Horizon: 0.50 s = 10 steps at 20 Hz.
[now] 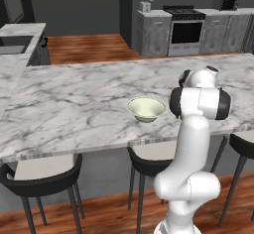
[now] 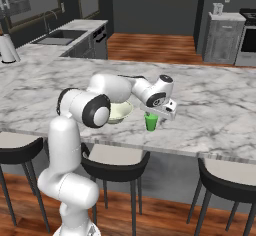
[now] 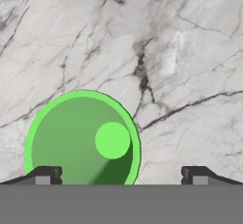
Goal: Place the cup inside the bowl on the dining table and move the bowl to any counter.
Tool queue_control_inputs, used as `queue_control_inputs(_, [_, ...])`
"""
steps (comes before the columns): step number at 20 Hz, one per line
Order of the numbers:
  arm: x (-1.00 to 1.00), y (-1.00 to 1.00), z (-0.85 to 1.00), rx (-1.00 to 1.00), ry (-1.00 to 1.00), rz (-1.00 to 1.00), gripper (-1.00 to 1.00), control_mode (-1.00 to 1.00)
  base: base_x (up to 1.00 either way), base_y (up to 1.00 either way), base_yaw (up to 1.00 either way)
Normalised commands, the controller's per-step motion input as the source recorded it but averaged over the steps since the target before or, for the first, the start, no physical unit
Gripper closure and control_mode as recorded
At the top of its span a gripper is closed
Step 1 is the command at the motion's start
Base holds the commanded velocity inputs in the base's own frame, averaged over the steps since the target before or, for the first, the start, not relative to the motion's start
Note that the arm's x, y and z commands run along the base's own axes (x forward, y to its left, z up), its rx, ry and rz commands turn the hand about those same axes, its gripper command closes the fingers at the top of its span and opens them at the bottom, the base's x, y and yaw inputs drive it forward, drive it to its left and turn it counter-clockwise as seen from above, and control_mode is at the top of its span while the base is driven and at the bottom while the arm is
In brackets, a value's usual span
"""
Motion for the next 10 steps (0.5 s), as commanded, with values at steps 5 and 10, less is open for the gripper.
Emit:
queue_control_inputs(5, [0.0, 0.0, -0.03, 0.0, 0.0, 0.0, -1.0, -1.0, 0.0, 0.0, 0.0])
queue_control_inputs(10, [0.0, 0.0, -0.03, 0.0, 0.0, 0.0, -1.0, -1.0, 0.0, 0.0, 0.0])
